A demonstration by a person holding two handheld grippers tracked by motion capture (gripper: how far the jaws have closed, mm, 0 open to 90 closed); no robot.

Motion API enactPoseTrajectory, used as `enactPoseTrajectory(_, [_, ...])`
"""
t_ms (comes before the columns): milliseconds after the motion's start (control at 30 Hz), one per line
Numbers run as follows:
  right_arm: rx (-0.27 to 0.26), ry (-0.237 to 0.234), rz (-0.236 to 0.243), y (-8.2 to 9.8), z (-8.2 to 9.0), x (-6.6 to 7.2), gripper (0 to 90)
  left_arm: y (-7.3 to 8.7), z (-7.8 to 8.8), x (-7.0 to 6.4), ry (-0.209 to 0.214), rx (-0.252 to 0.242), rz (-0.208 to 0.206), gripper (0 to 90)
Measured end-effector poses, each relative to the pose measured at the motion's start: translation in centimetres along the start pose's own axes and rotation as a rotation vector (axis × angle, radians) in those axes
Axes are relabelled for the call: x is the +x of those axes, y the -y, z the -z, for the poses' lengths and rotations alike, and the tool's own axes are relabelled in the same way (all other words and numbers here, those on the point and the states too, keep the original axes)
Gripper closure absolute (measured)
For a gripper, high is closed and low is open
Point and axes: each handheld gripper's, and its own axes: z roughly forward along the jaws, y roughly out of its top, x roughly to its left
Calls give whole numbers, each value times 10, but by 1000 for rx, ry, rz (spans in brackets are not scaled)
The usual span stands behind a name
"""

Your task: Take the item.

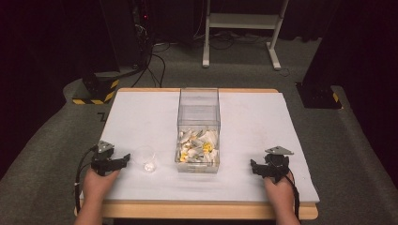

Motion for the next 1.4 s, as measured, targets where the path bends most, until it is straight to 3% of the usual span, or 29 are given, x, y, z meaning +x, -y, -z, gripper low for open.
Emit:
enactPoseTrajectory(167, [-1,1,0,0,0,0,105,-2,1,1,14,15,19,183])
enactPoseTrajectory(467, [-1,-1,0,0,0,0,105,-4,11,-1,42,-40,10,165])
enactPoseTrajectory(800, [1,-2,-1,0,0,0,105,-10,27,-4,44,-86,-16,163])
enactPoseTrajectory(1400, [1,-2,-1,0,0,0,105,-21,47,-5,63,-162,-20,162])
